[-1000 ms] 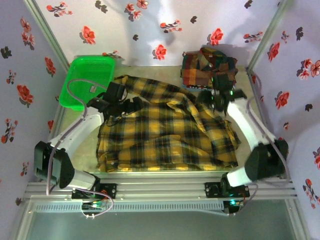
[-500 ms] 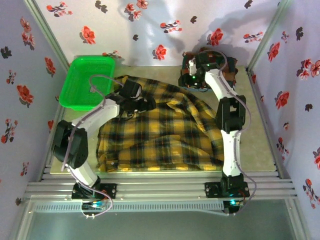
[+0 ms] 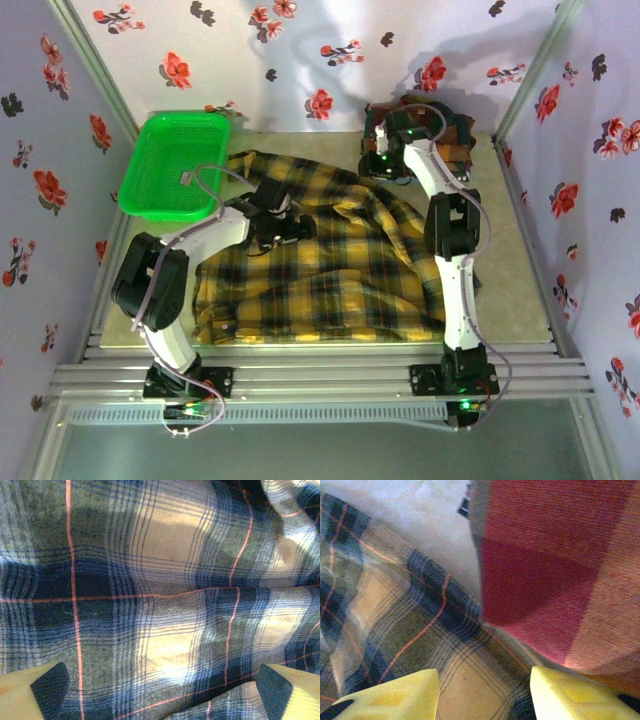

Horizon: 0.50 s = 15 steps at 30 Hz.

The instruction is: Fold and stack the long sleeve shirts

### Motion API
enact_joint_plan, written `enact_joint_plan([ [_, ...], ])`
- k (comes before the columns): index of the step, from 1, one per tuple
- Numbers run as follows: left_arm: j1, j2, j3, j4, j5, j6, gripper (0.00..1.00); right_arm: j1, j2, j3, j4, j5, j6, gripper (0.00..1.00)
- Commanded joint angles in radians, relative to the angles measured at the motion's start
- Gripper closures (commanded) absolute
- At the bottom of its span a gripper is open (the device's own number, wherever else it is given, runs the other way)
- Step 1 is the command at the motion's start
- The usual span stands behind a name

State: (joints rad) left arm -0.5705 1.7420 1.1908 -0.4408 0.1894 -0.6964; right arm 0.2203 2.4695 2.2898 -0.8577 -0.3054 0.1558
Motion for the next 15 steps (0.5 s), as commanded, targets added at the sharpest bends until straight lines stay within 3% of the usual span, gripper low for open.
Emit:
enact_joint_plan([
  [1, -0.001, 0.007, -0.021, 0.024, 0.025, 0.0, 0.01, -0.002, 0.023, -0.007, 0.03, 0.082, -0.029, 0.46],
  [10, 0.0, -0.012, -0.042, 0.001, 0.021, 0.012, 0.01, 0.008, 0.066, 0.006, 0.04, 0.073, -0.039, 0.47],
  [15, -0.001, -0.019, -0.051, 0.002, 0.017, 0.004, 0.01, 0.013, 0.069, -0.031, 0.071, 0.133, -0.038, 0.47],
])
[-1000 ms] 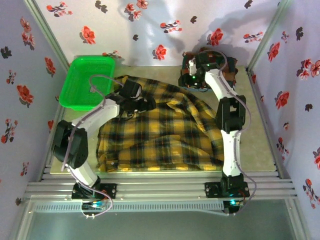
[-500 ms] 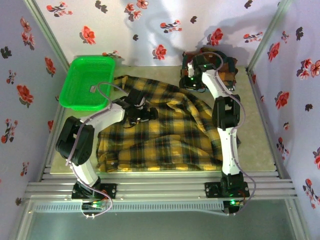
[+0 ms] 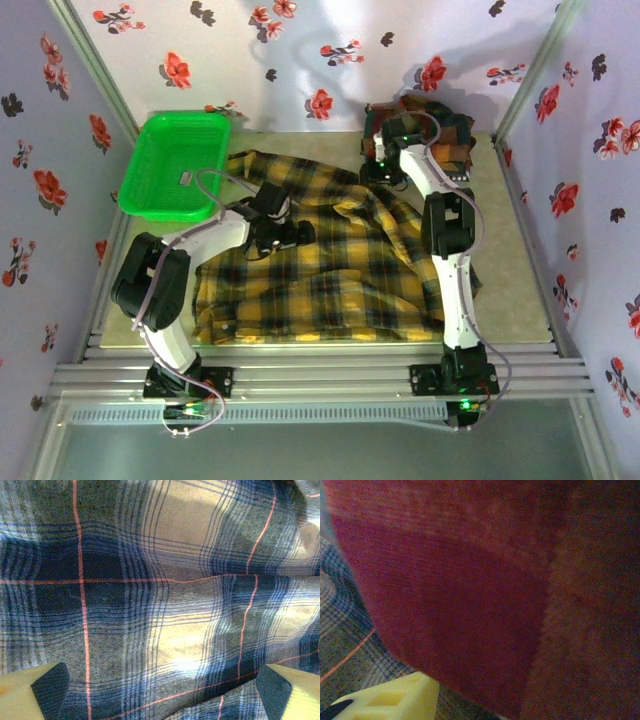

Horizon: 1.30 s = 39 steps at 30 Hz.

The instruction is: Fold and stack the long sleeve shirts

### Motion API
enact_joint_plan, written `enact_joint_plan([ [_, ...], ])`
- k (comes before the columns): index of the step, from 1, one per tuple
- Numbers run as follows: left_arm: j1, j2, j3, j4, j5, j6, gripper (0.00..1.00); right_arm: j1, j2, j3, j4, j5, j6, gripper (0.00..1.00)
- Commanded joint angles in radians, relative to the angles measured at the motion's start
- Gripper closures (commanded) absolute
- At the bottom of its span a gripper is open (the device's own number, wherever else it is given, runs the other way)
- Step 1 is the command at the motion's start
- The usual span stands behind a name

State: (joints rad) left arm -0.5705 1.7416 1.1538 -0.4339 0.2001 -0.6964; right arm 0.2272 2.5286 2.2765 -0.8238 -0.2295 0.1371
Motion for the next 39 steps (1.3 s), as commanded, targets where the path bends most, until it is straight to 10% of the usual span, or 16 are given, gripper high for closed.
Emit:
enact_joint_plan([
  [1, 0.0, -0.02, -0.015, -0.005, 0.007, 0.004, 0.01, 0.005, 0.01, -0.02, 0.042, 0.068, -0.021, 0.47],
  [20, 0.006, -0.036, -0.039, -0.032, 0.002, 0.024, 0.01, 0.034, 0.074, 0.038, 0.072, 0.131, -0.084, 0.44],
  [30, 0.052, -0.073, -0.074, -0.089, -0.041, 0.02, 0.02, 0.049, 0.043, 0.042, 0.103, 0.101, -0.063, 0.84],
  [39, 0.123, -0.117, -0.195, -0.084, -0.072, -0.034, 0.01, 0.051, -0.154, -0.081, 0.219, 0.167, 0.009, 0.95],
])
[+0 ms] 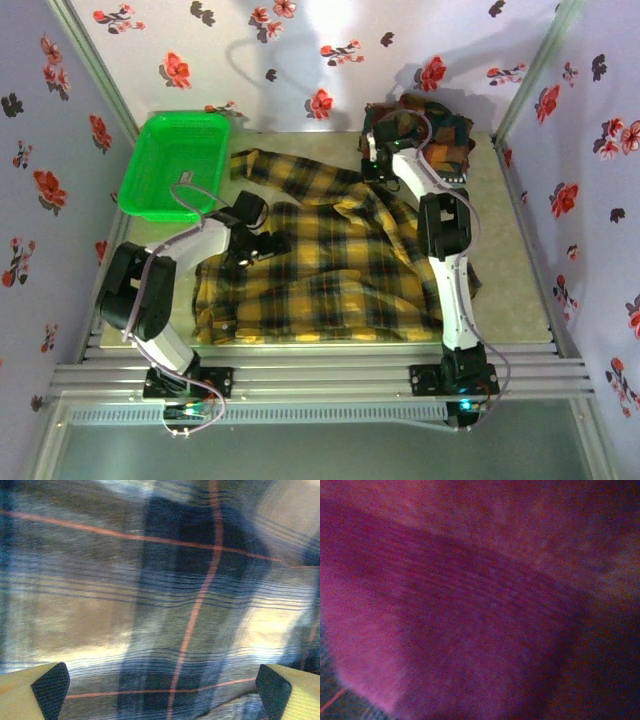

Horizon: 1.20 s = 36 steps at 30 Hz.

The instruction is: Fold and stack the long sleeve shirts

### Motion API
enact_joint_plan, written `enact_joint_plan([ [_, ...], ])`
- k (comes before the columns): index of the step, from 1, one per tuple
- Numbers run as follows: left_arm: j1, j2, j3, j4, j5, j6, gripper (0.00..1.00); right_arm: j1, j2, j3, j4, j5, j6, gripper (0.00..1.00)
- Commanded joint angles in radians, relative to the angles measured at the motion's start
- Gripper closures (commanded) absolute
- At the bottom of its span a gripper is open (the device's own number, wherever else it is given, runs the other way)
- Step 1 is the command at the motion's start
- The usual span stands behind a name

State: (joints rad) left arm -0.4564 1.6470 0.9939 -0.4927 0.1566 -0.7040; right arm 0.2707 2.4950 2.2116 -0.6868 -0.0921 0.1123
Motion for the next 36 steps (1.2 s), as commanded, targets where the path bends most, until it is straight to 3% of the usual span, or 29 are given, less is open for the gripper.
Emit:
enact_joint_plan([
  [1, 0.011, -0.022, -0.045, -0.024, -0.034, -0.032, 0.01, 0.007, -0.134, -0.026, 0.085, 0.034, 0.037, 0.96],
  [10, 0.028, 0.003, -0.124, 0.004, -0.062, -0.081, 0.01, 0.004, -0.245, -0.124, 0.145, 0.099, 0.069, 0.99],
  [19, 0.035, 0.048, -0.18, 0.003, -0.072, -0.129, 0.01, -0.027, -0.306, -0.208, 0.124, 0.302, 0.163, 1.0],
  [26, 0.036, 0.003, -0.197, -0.013, -0.065, -0.131, 0.01, -0.036, -0.417, -0.399, 0.247, 0.404, 0.204, 1.0],
  [32, 0.044, -0.087, -0.082, -0.071, -0.02, -0.081, 0.01, -0.042, -0.466, -0.465, 0.291, 0.451, 0.222, 1.0],
  [36, 0.097, -0.124, 0.114, -0.186, -0.085, -0.038, 0.0, -0.043, -0.475, -0.48, 0.309, 0.433, 0.213, 1.0],
])
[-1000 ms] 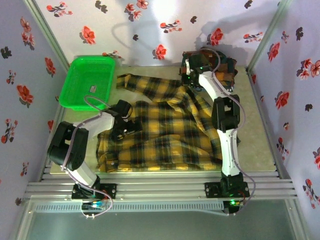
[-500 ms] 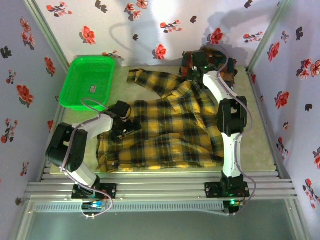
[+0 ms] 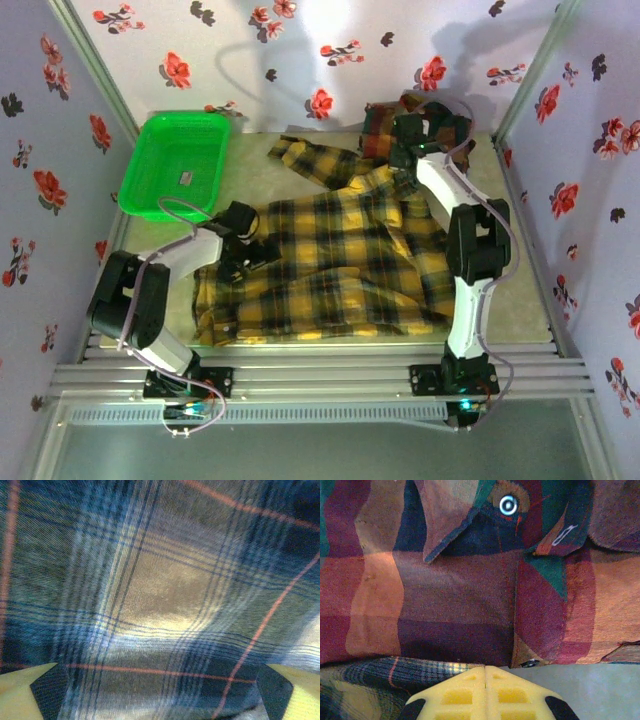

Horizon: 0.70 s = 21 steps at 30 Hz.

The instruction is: Fold and stack the long sleeve shirts

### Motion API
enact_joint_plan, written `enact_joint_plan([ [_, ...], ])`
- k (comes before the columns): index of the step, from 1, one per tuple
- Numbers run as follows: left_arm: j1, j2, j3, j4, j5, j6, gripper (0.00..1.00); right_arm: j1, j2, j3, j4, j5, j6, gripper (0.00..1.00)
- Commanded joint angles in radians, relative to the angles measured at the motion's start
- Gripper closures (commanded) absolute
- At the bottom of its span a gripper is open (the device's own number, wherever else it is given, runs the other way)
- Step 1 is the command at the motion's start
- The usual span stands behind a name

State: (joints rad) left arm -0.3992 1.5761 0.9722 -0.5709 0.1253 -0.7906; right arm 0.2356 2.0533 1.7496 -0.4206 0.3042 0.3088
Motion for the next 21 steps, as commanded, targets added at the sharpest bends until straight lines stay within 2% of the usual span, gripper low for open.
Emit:
enact_joint_plan([
  [1, 0.055, -0.044, 0.196, -0.145, -0.075, 0.069, 0.0, -0.009, -0.034, -0.019, 0.045, 0.036, 0.014, 1.0],
  [5, 0.098, 0.044, 0.366, -0.222, -0.132, 0.183, 0.0, -0.011, -0.039, -0.019, 0.044, 0.036, -0.006, 1.0],
  [13, 0.113, 0.29, 0.588, -0.22, -0.132, 0.397, 0.07, -0.021, -0.077, -0.04, 0.015, 0.054, -0.044, 1.0],
  [17, 0.115, 0.371, 0.651, -0.225, -0.156, 0.468, 0.12, -0.03, -0.112, -0.081, 0.003, 0.079, -0.058, 1.0],
  [21, 0.117, 0.417, 0.693, -0.219, -0.183, 0.509, 0.13, -0.051, -0.133, -0.114, -0.012, 0.103, -0.073, 1.0],
])
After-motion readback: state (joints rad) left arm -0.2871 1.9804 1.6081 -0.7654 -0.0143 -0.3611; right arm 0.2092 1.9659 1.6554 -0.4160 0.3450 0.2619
